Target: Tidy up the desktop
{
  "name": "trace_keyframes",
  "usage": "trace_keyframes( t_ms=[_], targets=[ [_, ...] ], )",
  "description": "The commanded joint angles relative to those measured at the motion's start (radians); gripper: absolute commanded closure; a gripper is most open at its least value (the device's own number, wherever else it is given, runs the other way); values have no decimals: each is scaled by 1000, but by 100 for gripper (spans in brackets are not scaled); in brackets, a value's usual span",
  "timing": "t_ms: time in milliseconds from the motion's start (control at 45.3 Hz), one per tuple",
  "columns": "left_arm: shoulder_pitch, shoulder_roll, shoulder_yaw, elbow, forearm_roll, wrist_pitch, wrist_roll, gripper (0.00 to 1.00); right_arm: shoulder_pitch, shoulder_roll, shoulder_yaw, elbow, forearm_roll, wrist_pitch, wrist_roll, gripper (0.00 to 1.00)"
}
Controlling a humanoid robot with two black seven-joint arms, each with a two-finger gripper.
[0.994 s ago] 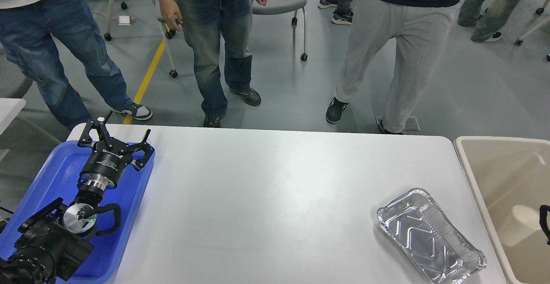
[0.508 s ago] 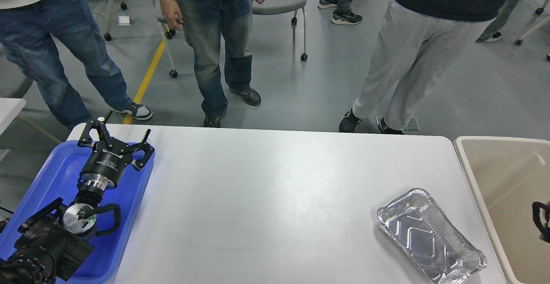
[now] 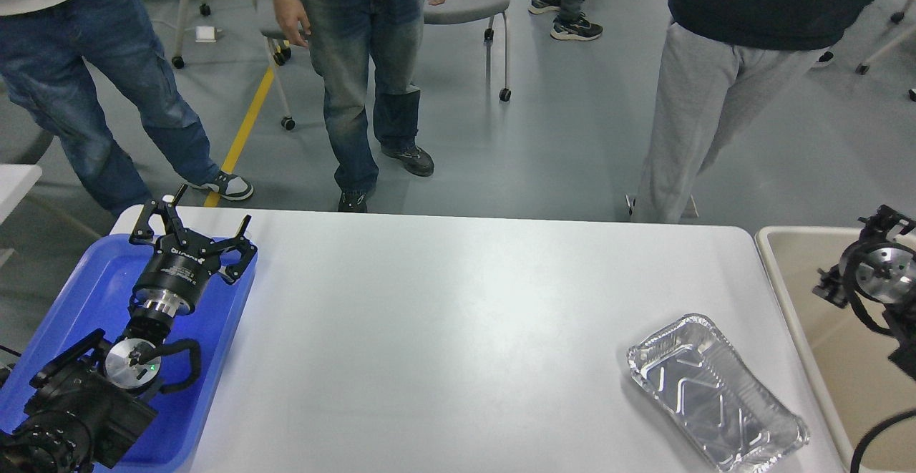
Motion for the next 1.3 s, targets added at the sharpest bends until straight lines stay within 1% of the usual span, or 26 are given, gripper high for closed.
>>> trace_keyframes(
  t_ms=[0, 88, 177, 331, 420, 596, 751, 972, 1060, 1281],
  targets=[
    [0, 0, -1, 0, 0, 0, 0, 0, 18, -30, 161, 317, 0, 24, 18, 1],
    [0, 0, -1, 1, 0, 0, 0, 0, 17, -19, 204, 397, 0, 83, 29, 1],
    [0, 0, -1, 1, 0, 0, 0, 0, 15, 19, 244, 436, 0, 181, 38, 1],
    [0, 0, -1, 0, 0, 0, 0, 0, -6, 110, 316, 436, 0, 373, 38, 1],
    [0, 0, -1, 0, 0, 0, 0, 0, -35, 156, 347, 436, 1, 464, 38, 0],
    [0, 0, -1, 0, 0, 0, 0, 0, -91, 260, 387, 426, 1, 585, 38, 0],
    [0, 0, -1, 0, 0, 0, 0, 0, -120, 329, 385, 413, 0, 603, 38, 0],
    [0, 0, -1, 0, 0, 0, 0, 0, -138, 409, 378, 330, -2, 605, 38, 0],
    [0, 0, 1, 0, 0, 0, 0, 0, -148, 426, 373, 301, 0, 610, 38, 0],
    [0, 0, 1, 0, 0, 0, 0, 0, -181, 441, 369, 295, -2, 627, 39, 0]
  ],
)
